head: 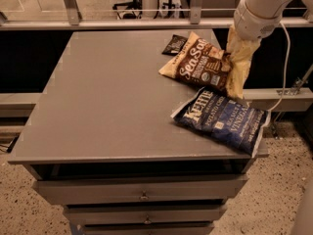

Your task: Move brown chip bag near blue chip bag

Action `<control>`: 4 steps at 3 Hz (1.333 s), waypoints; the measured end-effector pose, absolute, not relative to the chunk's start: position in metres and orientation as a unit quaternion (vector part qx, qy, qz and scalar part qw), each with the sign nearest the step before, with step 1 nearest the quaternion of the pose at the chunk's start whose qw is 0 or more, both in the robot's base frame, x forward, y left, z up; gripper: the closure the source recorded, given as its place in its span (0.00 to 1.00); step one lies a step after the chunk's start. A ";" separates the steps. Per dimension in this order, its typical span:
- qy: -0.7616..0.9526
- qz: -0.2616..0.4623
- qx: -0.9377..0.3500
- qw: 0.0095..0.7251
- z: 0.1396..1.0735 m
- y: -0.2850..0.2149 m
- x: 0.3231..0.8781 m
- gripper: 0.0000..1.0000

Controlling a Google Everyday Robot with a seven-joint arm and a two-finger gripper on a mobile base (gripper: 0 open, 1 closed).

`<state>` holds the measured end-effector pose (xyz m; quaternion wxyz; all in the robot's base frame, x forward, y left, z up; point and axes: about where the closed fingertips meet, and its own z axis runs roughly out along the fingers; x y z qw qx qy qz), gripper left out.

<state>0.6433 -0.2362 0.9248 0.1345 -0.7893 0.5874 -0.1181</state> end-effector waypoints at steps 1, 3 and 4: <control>0.590 -0.095 -0.791 0.132 0.912 -0.237 0.628 0.29; 0.589 -0.072 -0.795 0.126 0.901 -0.233 0.613 0.00; 0.610 -0.091 -0.775 0.135 0.912 -0.246 0.615 0.00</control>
Offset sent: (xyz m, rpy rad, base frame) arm -0.0404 0.0048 -0.0254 0.0499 0.1120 0.0302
